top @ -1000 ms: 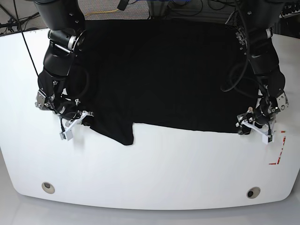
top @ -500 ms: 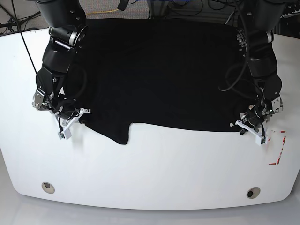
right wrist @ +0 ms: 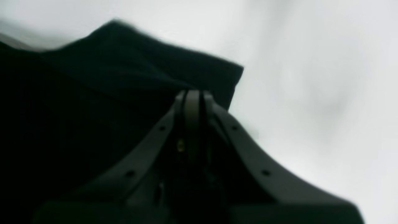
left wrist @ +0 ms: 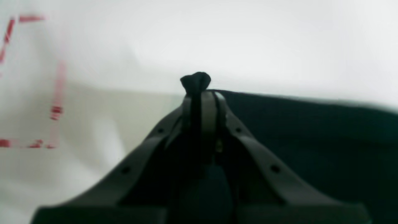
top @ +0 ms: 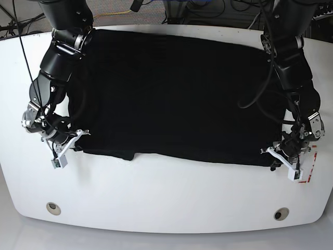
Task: Fold the T-shirt properly
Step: 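Grasp the hem corners with both grippers and pull them outward, then fold the hem up toward the collar with both grippers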
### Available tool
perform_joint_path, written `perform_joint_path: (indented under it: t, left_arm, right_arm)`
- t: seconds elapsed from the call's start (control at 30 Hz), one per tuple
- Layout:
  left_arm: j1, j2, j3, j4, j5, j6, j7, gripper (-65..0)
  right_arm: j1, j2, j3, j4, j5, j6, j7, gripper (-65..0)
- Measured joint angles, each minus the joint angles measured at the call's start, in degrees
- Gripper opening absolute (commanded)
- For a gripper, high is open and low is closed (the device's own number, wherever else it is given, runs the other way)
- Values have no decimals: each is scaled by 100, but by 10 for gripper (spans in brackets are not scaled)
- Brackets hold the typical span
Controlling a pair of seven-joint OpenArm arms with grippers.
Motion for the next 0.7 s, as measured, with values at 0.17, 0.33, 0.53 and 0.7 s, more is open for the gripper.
perform_joint_path:
  t: [0.17,0.33,0.53,0.7]
  left_arm:
    - [404,31,0,848,11,-162,389,-650]
    - [839,28,-15,1526,4,-282,520,-650]
    - [1375,61,-341,1882,-17,-439,529,-650]
    - [1751,13,-446,1919,2,-577,546,-650]
  right_arm:
    - [-315,13,-4,826,4,2,-424,-650]
    - [-743,13,9,1823,103,-13,-820,-650]
    - [-1342,-35,33,2793,129,11,-1266,-650]
    - [-1991,-197,52,3453,136,-7,-1432,-650]
